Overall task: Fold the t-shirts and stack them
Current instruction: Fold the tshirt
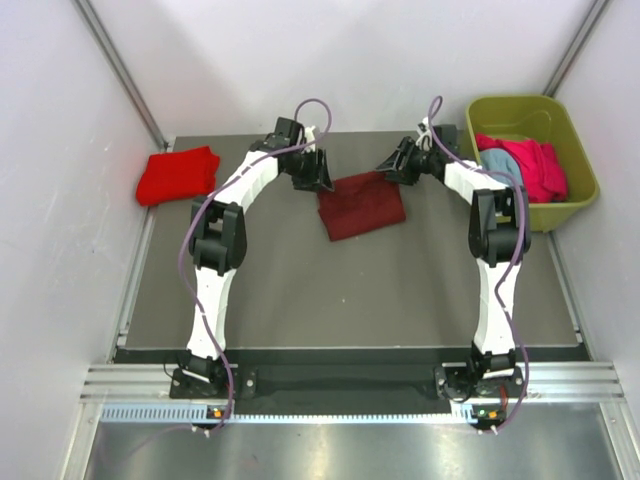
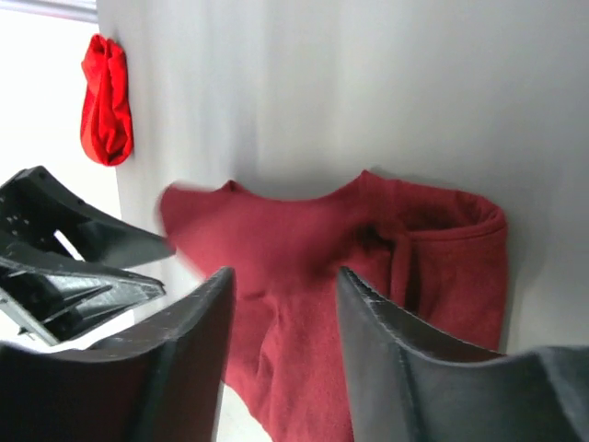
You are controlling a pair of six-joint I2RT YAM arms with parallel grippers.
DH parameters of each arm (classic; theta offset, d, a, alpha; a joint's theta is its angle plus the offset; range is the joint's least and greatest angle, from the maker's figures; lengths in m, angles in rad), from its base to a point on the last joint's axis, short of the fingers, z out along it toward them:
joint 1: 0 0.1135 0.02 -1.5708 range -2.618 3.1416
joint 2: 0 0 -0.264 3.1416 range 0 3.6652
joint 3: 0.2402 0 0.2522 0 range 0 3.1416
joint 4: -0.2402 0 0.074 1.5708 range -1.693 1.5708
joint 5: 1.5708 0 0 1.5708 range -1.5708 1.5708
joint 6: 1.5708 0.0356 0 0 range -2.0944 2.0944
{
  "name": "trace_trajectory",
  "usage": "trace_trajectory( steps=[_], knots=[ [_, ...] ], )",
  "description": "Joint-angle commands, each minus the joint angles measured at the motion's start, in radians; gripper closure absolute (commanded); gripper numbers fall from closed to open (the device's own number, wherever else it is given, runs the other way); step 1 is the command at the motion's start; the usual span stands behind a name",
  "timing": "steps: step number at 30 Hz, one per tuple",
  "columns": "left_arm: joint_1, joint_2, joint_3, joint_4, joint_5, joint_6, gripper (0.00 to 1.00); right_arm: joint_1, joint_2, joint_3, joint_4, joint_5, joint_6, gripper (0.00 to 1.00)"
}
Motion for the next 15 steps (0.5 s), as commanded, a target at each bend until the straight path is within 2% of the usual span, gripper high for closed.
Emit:
trace_trajectory(
  steps=[1, 2, 4, 8, 12, 15],
  knots=[
    [0.004, -0.025, 0.081, 0.005, -0.068, 0.033, 0.39, -0.009, -0.058, 0.048, 0.058, 0.013, -0.021, 0.46],
    [0.004, -0.035, 0.087, 0.003, -0.074, 0.036, 0.3, -0.012, -0.072, 0.043, 0.057, 0.013, -0.024, 0.41],
    [0.004, -0.073, 0.094, 0.002, -0.085, 0.032, 0.26, -0.021, -0.113, 0.02, 0.052, 0.012, -0.028, 0.41],
    [0.004, -0.122, 0.075, 0.018, -0.041, 0.015, 0.27, -0.027, -0.179, -0.035, 0.052, -0.007, -0.021, 0.41],
    [0.004, -0.101, 0.039, 0.019, 0.041, -0.01, 0.34, -0.013, -0.219, -0.111, 0.052, -0.028, -0.009, 0.41],
    [0.004, -0.088, -0.017, 0.02, 0.052, -0.033, 0.35, -0.001, -0.222, -0.162, 0.052, -0.039, -0.004, 0.42]
  ],
)
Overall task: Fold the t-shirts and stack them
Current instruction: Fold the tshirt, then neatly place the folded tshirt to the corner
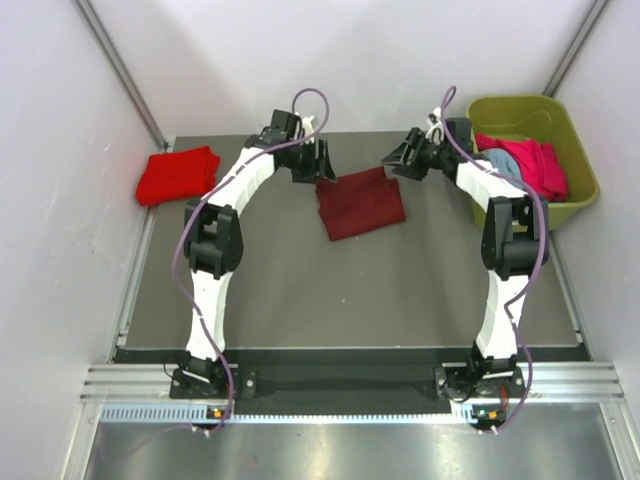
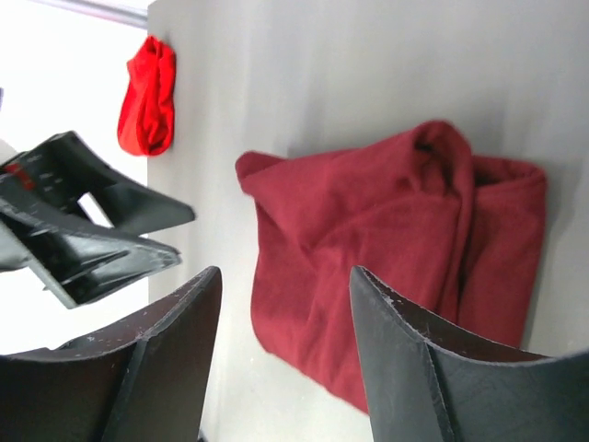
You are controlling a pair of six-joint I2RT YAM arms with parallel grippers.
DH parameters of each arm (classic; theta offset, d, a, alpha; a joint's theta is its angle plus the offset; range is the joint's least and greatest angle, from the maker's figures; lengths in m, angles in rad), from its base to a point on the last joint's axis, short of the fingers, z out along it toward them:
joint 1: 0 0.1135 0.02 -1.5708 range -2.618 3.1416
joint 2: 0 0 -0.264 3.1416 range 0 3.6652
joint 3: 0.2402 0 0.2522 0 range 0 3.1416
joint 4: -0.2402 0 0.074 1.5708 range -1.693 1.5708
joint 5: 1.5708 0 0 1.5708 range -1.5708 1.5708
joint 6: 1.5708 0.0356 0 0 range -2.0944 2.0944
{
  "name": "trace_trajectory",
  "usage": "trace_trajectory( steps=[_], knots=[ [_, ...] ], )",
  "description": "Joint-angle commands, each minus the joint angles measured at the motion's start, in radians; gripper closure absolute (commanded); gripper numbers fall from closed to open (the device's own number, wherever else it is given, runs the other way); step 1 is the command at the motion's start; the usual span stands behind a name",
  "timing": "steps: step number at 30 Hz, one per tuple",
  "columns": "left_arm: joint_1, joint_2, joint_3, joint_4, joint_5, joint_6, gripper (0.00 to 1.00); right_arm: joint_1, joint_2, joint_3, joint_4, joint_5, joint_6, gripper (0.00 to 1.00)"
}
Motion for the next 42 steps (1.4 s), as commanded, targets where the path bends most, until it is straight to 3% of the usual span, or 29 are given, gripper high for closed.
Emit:
trace_trajectory(
  steps=[1, 5, 18, 29, 37, 42],
  knots=[
    [0.006, -0.03, -0.066, 0.017, 0.045, -0.04, 0.31, 0.017, -0.04, -0.055, 0.033, -0.025, 0.006, 0.42],
    [0.023, -0.001, -0.08, 0.02, 0.052, -0.052, 0.26, 0.026, 0.004, -0.067, 0.036, -0.033, 0.003, 0.43],
    [0.072, 0.148, -0.036, 0.032, 0.069, -0.075, 0.26, 0.048, 0.107, -0.038, 0.041, -0.022, 0.006, 0.44],
    [0.056, 0.17, -0.197, 0.12, 0.267, -0.244, 0.29, 0.052, 0.13, -0.038, 0.039, -0.007, -0.012, 0.44],
    [0.033, 0.28, -0.105, 0.178, 0.269, -0.278, 0.31, 0.054, 0.119, -0.075, 0.027, -0.001, -0.026, 0.45],
    [0.027, 0.326, -0.068, 0.201, 0.273, -0.278, 0.38, 0.056, 0.118, -0.093, 0.01, 0.011, -0.042, 0.45]
  ],
)
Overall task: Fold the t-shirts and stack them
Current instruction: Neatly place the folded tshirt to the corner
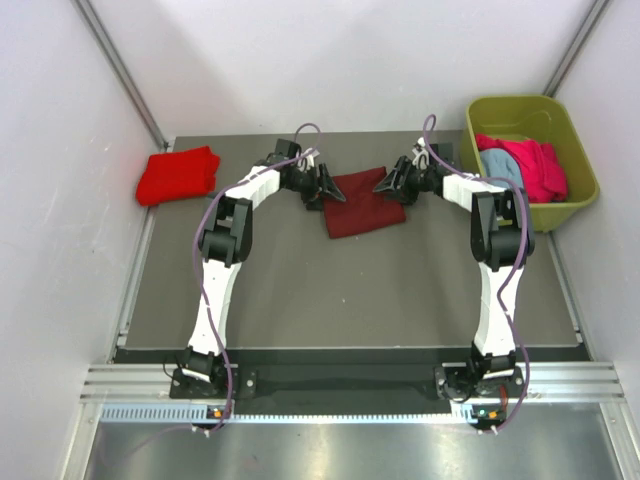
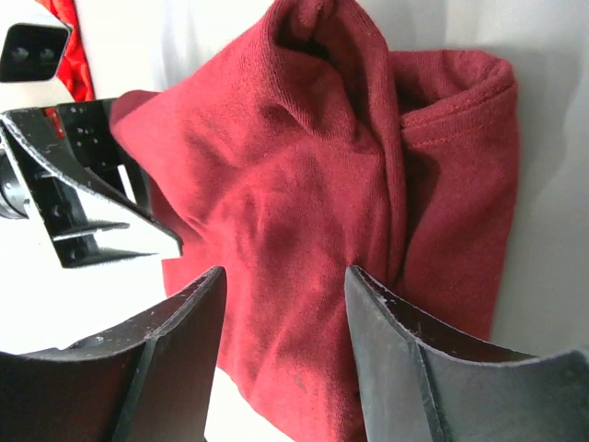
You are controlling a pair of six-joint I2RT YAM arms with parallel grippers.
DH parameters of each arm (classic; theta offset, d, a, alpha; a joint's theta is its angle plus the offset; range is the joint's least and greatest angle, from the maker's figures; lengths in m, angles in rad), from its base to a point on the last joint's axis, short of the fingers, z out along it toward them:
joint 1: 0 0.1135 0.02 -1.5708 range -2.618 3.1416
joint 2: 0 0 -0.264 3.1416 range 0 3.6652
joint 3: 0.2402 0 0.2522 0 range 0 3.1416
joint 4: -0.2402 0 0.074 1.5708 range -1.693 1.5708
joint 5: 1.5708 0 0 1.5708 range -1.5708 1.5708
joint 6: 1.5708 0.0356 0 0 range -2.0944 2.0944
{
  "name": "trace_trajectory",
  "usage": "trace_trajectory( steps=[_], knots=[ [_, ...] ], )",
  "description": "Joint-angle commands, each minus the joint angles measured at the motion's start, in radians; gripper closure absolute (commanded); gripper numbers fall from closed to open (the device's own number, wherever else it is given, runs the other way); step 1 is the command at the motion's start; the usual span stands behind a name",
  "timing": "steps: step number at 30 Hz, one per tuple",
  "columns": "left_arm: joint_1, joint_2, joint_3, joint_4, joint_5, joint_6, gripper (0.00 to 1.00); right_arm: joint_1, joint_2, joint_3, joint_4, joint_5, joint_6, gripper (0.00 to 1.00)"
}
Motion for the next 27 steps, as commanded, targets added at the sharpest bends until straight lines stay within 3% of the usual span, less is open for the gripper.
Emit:
trace_trajectory(
  steps=[1, 9, 13, 14, 27],
  knots=[
    [-0.014, 0.091, -0.004, 0.026, -0.089, 0.028, 0.4, 0.019, 0.004, -0.012, 0.005, 0.013, -0.031, 0.45],
    [-0.034, 0.109, -0.013, 0.11, 0.004, -0.009, 0.69, 0.021, 0.006, -0.009, 0.006, 0.02, -0.034, 0.46],
    [-0.04, 0.096, -0.019, 0.123, 0.018, -0.009, 0.95, 0.022, -0.009, -0.018, 0.006, 0.021, -0.047, 0.46],
    [-0.039, 0.089, -0.02, 0.118, 0.02, 0.003, 0.98, 0.019, -0.014, -0.023, 0.003, 0.02, -0.048, 0.46],
    [0.07, -0.147, -0.004, -0.138, -0.051, 0.281, 1.0, -0.123, -0.186, -0.034, -0.058, 0.056, -0.145, 0.44]
  ],
)
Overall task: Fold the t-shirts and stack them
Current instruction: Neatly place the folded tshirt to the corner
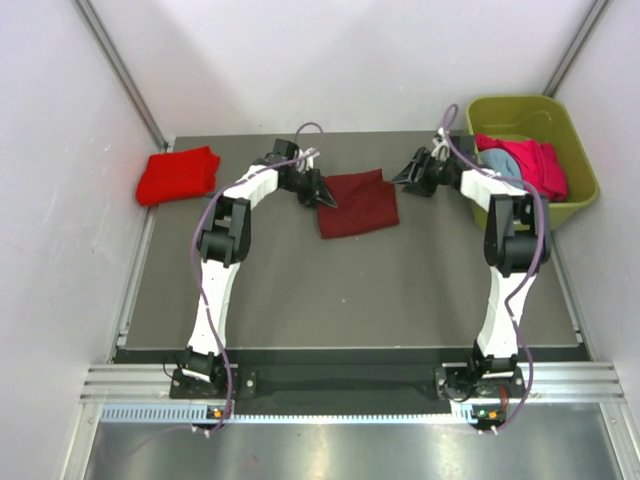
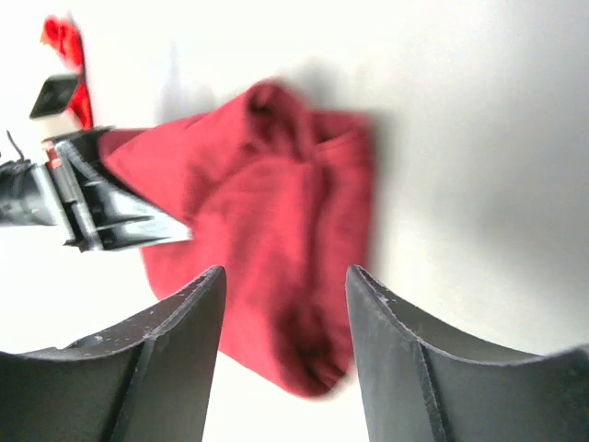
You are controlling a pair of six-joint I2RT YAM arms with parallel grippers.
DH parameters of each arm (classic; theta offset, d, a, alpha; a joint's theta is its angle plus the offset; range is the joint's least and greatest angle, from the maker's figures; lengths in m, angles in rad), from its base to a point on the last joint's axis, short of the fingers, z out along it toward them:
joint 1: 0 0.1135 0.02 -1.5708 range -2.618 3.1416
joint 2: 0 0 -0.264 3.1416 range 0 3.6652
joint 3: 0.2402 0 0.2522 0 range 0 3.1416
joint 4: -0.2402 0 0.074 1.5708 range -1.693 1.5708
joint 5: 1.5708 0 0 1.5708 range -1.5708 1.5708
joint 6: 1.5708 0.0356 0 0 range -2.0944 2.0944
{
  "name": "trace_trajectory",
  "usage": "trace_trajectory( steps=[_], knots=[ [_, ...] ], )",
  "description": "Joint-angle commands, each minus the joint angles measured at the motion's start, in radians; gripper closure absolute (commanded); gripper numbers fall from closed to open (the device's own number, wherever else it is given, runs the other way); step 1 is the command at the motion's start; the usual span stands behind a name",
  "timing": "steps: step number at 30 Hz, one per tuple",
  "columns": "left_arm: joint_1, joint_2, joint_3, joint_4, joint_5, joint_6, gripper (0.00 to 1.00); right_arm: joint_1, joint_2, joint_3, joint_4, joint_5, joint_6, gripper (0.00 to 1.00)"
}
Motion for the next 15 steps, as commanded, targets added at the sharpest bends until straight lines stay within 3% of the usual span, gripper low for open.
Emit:
trace_trajectory(
  steps=[1, 8, 15],
  knots=[
    [0.083, -0.165, -0.006, -0.126, -0.056, 0.149, 1.0, -0.049, -0.116, -0.02, -0.017, 0.038, -0.068, 0.44],
    [0.191, -0.282, -0.032, -0.282, -0.18, 0.346, 1.0, -0.049, -0.158, -0.047, -0.028, 0.043, -0.082, 0.43],
    [0.303, -0.419, -0.076, -0.341, -0.338, 0.439, 1.0, -0.049, -0.182, -0.075, -0.026, 0.046, -0.076, 0.43]
  ],
)
